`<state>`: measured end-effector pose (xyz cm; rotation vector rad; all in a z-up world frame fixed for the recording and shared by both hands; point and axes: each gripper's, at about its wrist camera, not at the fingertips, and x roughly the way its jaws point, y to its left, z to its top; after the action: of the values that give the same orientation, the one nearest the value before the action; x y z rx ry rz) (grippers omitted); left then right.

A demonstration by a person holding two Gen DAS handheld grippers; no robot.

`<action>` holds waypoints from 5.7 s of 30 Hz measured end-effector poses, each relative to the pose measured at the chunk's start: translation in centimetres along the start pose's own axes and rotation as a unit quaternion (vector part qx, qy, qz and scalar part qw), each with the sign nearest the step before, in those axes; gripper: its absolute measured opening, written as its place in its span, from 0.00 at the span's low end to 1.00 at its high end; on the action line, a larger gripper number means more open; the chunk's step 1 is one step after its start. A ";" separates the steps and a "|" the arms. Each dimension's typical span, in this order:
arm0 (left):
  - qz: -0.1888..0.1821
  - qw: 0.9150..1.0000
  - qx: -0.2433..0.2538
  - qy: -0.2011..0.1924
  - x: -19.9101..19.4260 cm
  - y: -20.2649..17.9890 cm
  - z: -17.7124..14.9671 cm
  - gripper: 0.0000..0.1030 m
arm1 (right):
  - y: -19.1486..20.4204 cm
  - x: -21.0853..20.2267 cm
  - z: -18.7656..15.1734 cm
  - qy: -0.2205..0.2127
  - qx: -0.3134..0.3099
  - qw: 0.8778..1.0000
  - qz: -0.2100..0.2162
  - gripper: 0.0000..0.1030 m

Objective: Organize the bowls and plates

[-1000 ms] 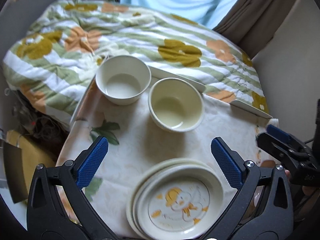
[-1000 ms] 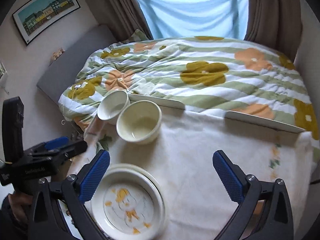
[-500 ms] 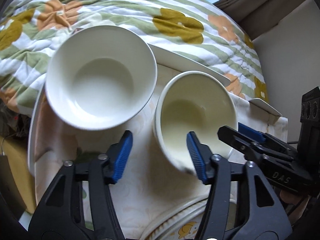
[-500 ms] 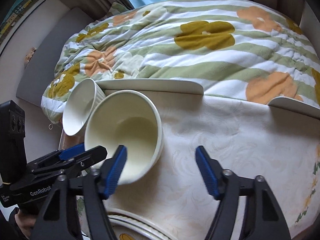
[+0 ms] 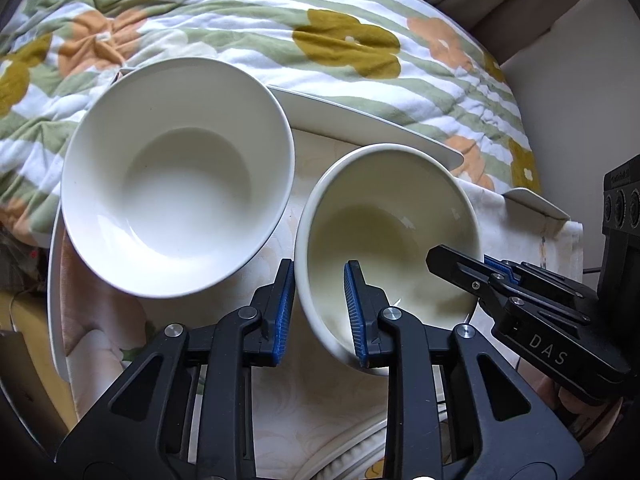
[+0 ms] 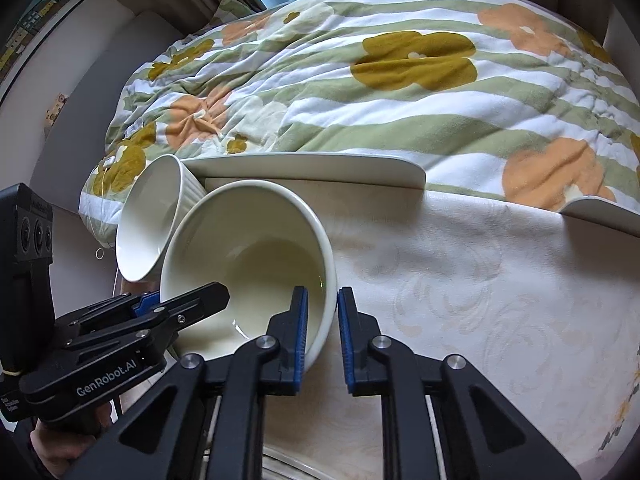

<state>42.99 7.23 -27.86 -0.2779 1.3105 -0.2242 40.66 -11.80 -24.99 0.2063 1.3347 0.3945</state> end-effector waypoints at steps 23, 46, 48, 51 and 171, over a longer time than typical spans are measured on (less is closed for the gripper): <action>0.000 0.995 0.070 -0.077 -9.1 -12.3 -4.8 0.22 | -3.5 -13.2 -4.6 -0.101 0.011 0.995 0.005 0.13; -0.029 0.989 0.147 -0.002 -4.3 -34.2 -19.8 0.22 | -20.6 -24.4 -20.6 -0.107 0.084 0.990 -0.040 0.13; -0.022 0.988 0.155 0.017 -3.0 -34.6 -20.3 0.22 | -21.5 -23.9 -21.4 -0.098 0.094 0.990 -0.041 0.13; -0.010 0.985 0.168 0.040 -1.4 -34.8 -20.9 0.22 | -22.6 -22.8 -22.3 -0.085 0.113 0.989 -0.036 0.13; 0.002 0.967 -0.236 -0.096 -4.2 9.7 -0.9 0.46 | 8.0 3.8 5.7 0.047 -0.128 0.987 0.085 0.62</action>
<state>41.14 17.69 -27.40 -0.6841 1.1579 0.1234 45.64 -2.58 -24.13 0.0883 1.3479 0.7223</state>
